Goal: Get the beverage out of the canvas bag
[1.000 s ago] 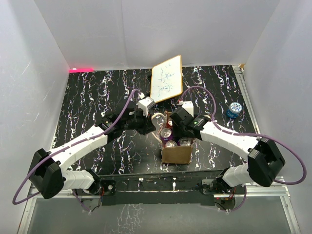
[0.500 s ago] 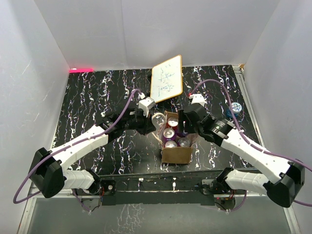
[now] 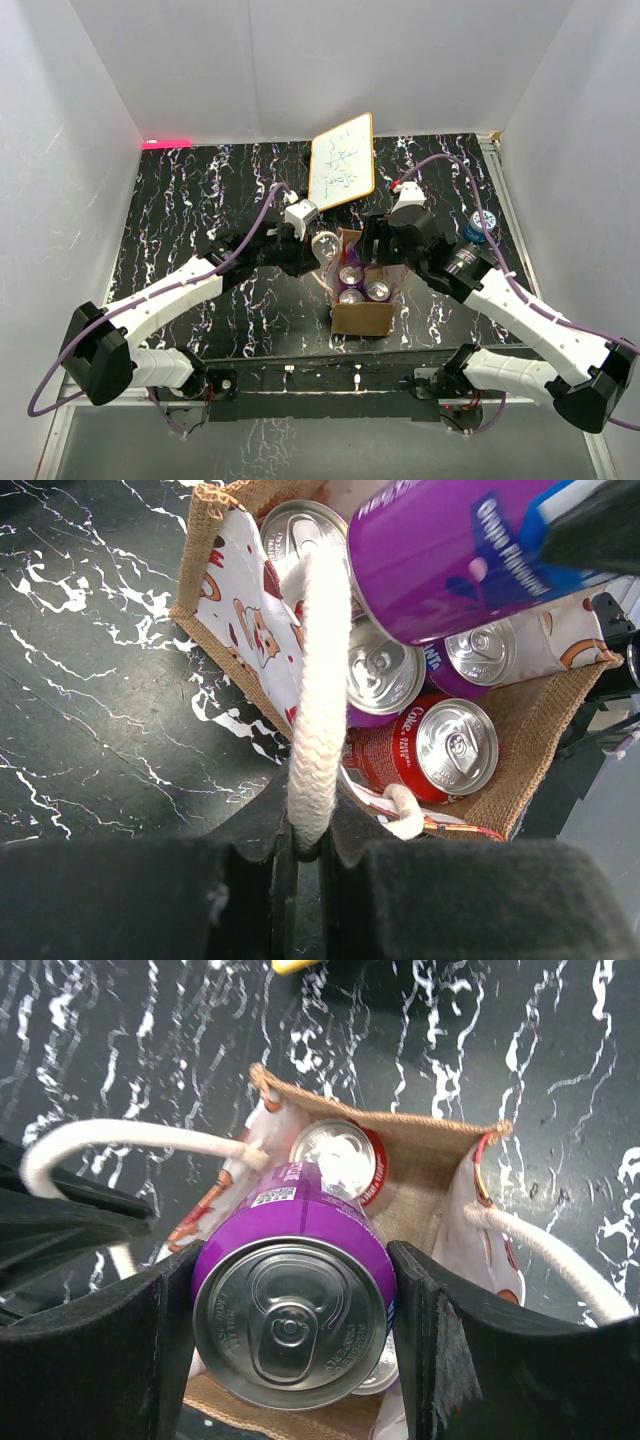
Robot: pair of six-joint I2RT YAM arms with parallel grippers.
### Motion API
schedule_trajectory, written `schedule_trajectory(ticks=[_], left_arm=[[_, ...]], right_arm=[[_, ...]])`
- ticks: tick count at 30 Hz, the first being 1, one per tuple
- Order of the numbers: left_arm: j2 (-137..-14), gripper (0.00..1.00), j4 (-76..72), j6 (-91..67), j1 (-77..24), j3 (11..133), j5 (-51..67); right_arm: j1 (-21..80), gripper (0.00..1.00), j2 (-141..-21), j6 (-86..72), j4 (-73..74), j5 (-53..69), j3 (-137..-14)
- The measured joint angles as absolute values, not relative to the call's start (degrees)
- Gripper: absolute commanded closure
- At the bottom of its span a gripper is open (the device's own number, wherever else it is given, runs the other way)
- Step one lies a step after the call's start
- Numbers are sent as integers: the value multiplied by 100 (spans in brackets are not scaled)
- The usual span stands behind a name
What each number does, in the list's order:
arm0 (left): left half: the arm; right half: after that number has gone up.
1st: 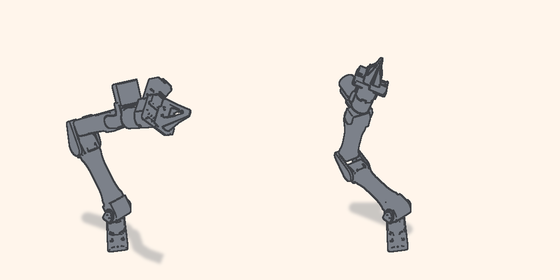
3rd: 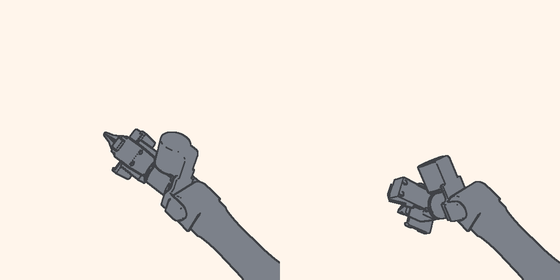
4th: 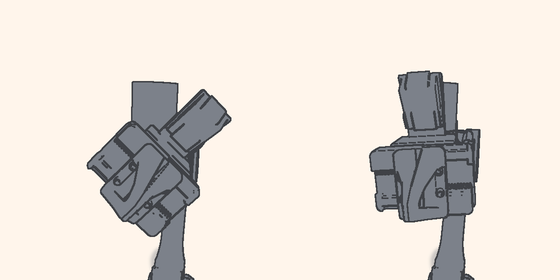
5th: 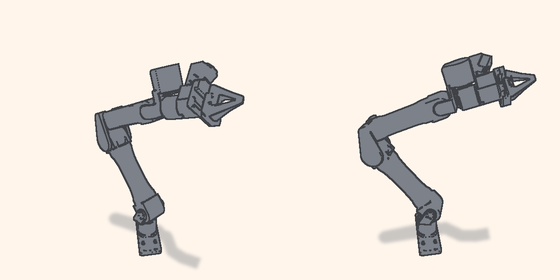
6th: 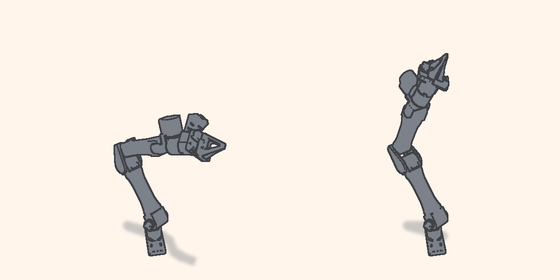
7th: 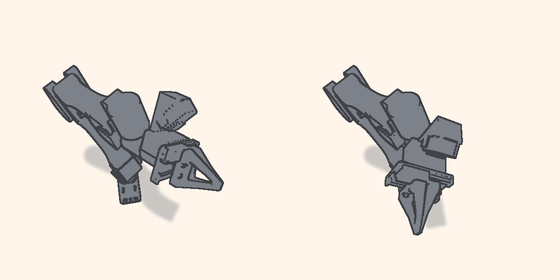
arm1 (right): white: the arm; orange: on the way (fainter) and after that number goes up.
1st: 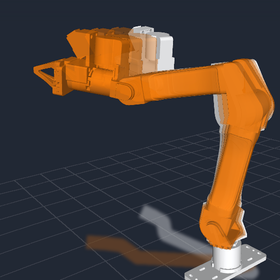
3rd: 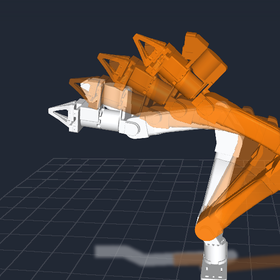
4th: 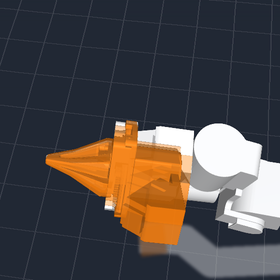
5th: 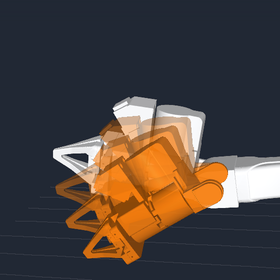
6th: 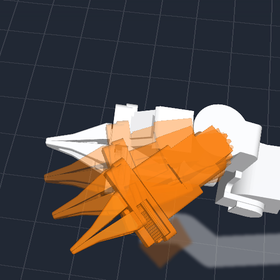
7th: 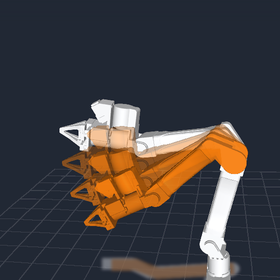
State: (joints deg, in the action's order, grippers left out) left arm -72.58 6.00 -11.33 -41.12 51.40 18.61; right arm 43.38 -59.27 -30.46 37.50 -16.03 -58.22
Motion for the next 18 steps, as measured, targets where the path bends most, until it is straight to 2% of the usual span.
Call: schedule_trajectory(ticks=[11, 18], left_arm=[[-7269, 100, 602, -1133, -4112, 5140, 1863], [-7271, 100, 602, -1131, -4112, 5140, 1861]], right_arm=[[4340, 93, -5935, -2646, 3389, -2001, -6930], [4338, 93, -6071, -1953, 3395, -3618, -7314]])
